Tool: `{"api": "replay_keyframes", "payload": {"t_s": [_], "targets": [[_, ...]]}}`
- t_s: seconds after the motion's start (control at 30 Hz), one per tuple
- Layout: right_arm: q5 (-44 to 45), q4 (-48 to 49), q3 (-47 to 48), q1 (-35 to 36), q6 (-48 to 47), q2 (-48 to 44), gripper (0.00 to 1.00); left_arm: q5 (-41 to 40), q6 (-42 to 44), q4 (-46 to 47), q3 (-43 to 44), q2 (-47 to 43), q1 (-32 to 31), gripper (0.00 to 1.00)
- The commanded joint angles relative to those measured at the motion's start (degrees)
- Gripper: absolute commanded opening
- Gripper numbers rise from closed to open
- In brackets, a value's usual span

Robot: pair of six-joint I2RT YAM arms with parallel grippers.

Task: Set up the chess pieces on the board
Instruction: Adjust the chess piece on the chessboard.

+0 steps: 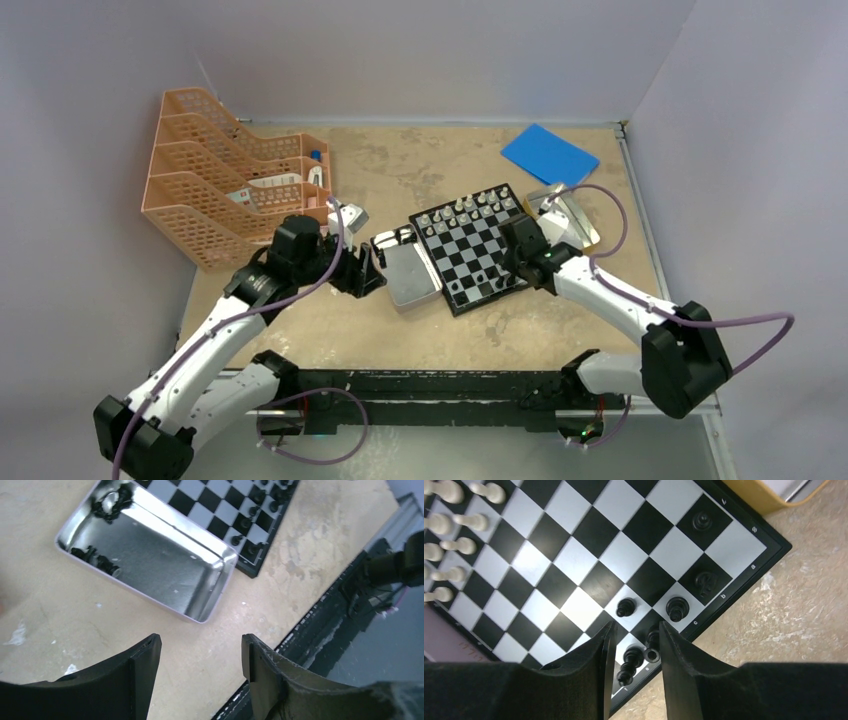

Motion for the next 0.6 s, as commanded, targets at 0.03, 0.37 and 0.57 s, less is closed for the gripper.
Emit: {"api": "replay_keyframes", "payload": {"t_s": [0.03, 0.37, 0.57], "targets": [[4.16, -2.2, 5.61, -0.19, -4.25, -6.45, 0.4, -9.0, -2.19, -0.13, 7.71, 7.91, 0.13, 0.56], [-15.61, 12.12, 3.62, -0.2, -26.02, -21.78, 0.5, -7.7, 0.91, 5.68, 18.2, 30.4, 0.13, 0.34], [-18.7, 16.13, 0.48, -0.22, -30.67, -27.74, 0.5, 0.45, 14.35, 8.05, 23.41, 39.67, 0.13, 0.33]]}}
